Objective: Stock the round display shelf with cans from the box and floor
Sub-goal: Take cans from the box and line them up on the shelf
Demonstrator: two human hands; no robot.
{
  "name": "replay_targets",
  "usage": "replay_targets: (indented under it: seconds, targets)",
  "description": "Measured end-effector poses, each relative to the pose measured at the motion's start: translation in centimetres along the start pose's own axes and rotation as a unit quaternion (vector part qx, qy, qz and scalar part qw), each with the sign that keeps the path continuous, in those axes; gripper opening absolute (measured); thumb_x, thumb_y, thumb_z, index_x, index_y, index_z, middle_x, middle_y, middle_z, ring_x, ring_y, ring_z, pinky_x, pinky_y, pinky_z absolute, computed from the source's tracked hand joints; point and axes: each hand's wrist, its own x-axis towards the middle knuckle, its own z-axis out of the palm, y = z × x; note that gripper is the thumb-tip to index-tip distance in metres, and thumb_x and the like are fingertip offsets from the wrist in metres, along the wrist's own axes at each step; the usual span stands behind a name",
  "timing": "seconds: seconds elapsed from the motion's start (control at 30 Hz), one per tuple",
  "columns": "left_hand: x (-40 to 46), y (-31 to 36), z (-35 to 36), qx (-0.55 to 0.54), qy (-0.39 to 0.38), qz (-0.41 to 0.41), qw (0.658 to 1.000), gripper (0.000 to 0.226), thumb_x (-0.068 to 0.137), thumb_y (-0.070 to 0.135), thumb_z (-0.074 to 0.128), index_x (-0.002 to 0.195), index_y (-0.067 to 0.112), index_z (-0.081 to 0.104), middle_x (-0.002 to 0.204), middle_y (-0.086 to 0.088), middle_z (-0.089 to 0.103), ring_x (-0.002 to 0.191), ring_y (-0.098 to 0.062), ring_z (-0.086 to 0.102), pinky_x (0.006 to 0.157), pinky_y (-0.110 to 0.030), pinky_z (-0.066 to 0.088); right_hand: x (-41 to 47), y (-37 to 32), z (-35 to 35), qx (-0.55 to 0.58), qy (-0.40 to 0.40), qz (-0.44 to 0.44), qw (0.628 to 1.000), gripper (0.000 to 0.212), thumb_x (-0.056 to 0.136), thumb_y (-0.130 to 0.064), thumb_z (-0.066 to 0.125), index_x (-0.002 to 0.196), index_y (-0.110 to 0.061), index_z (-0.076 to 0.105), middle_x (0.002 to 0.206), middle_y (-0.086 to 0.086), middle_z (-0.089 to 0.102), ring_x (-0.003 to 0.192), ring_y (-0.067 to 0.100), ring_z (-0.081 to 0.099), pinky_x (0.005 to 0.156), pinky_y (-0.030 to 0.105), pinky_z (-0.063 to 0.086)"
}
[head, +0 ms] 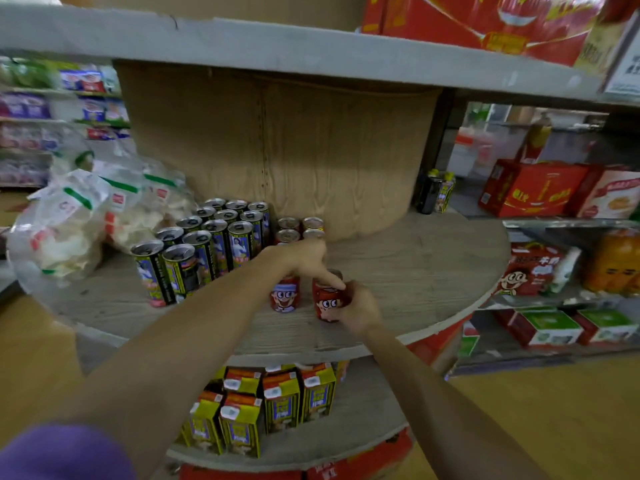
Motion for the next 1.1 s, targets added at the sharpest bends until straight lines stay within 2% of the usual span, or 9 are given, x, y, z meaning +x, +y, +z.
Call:
replay_targets:
  seconds: [0.1, 0.23, 0.33, 0.43, 0.57, 0.7, 0.9, 1.0, 1.1]
  targets:
    - [1.4, -2.2, -1.5, -0.042, -0.024, 0.037, 0.998, 0.042, 0.073, 0.048, 0.081, 0.086, 0.01, 0.071, 0.075, 0.002, 0.065, 0.071, -0.011, 0.058, 0.058, -0.025, 0.045, 1.0, -0.2, 1.6, 0.017, 0.034, 0.017, 0.999, 0.069, 0.062, -0.017, 0.092, 0.12, -0.01, 0.057, 0.118, 0.006, 0.067, 0.11, 0.023, 0.063, 0.085, 0.028, 0.048]
    - [3.1, -4.2, -2.8, -0.059, -0.016, 0.083, 0.995, 0.012, 0.079, 0.021, 0.079, 0.089, 0.015, 0.075, 0.069, 0.016, 0.058, 0.064, 0.002, 0.053, 0.054, -0.011, 0.037, 2.8, -1.0, 2.6, 0.005, 0.045, 0.04, 0.998, 0.07, 0.064, -0.019, 0.091, 0.124, -0.012, 0.057, 0.12, 0.006, 0.067, 0.112, 0.024, 0.062, 0.093, 0.034, 0.05]
    - [4.2, -5.2, -2.9, -0.046, -0.023, 0.099, 0.994, 0.014, 0.087, 0.008, 0.068, 0.093, 0.015, 0.077, 0.064, 0.018, 0.057, 0.058, 0.004, 0.052, 0.049, -0.007, 0.034, 4.5, -2.1, 2.9, -0.021, 0.036, 0.062, 0.997, 0.076, 0.063, -0.022, 0.092, 0.128, -0.012, 0.055, 0.124, 0.006, 0.066, 0.115, 0.025, 0.061, 0.099, 0.041, 0.049]
    - [5.0, -5.9, -3.2, -0.003, -0.032, 0.103, 0.994, 0.028, 0.089, 0.005, 0.06, 0.106, 0.019, 0.076, 0.08, 0.008, 0.068, 0.065, -0.004, 0.054, 0.054, -0.014, 0.039, 5.9, -3.1, 2.9, -0.054, 0.033, 0.073, 0.995, 0.072, 0.065, -0.023, 0.09, 0.127, -0.011, 0.055, 0.124, 0.007, 0.065, 0.117, 0.025, 0.06, 0.1, 0.039, 0.048]
    - [6.2, -6.7, -4.1, 0.049, -0.064, 0.094, 0.992, 0.036, 0.092, 0.004, 0.051, 0.115, 0.021, 0.073, 0.091, 0.01, 0.067, 0.069, -0.006, 0.054, 0.054, -0.008, 0.04, 7.5, -4.0, 2.9, -0.066, 0.033, 0.079, 0.994, 0.065, 0.065, -0.02, 0.09, 0.122, -0.012, 0.059, 0.123, 0.008, 0.066, 0.118, 0.026, 0.059, 0.099, 0.04, 0.05]
    - [7.2, -7.1, -4.5, 0.102, -0.082, 0.087, 0.988, 0.041, 0.091, 0.007, 0.049, 0.122, 0.025, 0.068, 0.118, 0.001, 0.068, 0.087, -0.014, 0.061, 0.081, -0.03, 0.055, 8.7, -4.5, 2.9, -0.109, 0.039, 0.066, 0.991, 0.055, 0.073, -0.017, 0.082, 0.123, -0.009, 0.06, 0.124, 0.011, 0.065, 0.118, 0.029, 0.058, 0.094, 0.033, 0.048]
    - [7.4, -6.2, -4.9, 0.131, -0.107, 0.095, 0.981, 0.039, 0.091, 0.003, 0.048, 0.12, 0.016, 0.07, 0.114, 0.0, 0.069, 0.087, -0.014, 0.057, 0.082, -0.033, 0.052, 9.1, -4.7, 2.8, -0.144, 0.034, 0.064, 0.987, 0.056, 0.075, -0.021, 0.082, 0.123, -0.007, 0.058, 0.125, 0.013, 0.064, 0.119, 0.03, 0.057, 0.09, 0.03, 0.045]
    - [7.3, -5.6, -4.9, 0.145, -0.115, 0.088, 0.979, 0.024, 0.09, 0.004, 0.049, 0.093, 0.011, 0.072, 0.081, -0.006, 0.063, 0.065, -0.016, 0.049, 0.061, -0.034, 0.044, 8.9, -4.3, 3.2, -0.134, 0.038, 0.061, 0.988, 0.061, 0.072, -0.026, 0.084, 0.124, -0.009, 0.058, 0.124, 0.011, 0.064, 0.119, 0.029, 0.057, 0.092, 0.031, 0.047]
    - [7.2, -5.2, -4.6, 0.148, -0.111, 0.071, 0.98, 0.017, 0.088, 0.006, 0.051, 0.086, 0.013, 0.066, 0.079, -0.009, 0.061, 0.068, -0.021, 0.051, 0.06, -0.033, 0.04, 8.9, -4.4, 3.3, -0.132, 0.026, 0.064, 0.989, 0.065, 0.069, -0.03, 0.087, 0.124, -0.012, 0.059, 0.124, 0.009, 0.065, 0.118, 0.027, 0.058, 0.092, 0.03, 0.047]
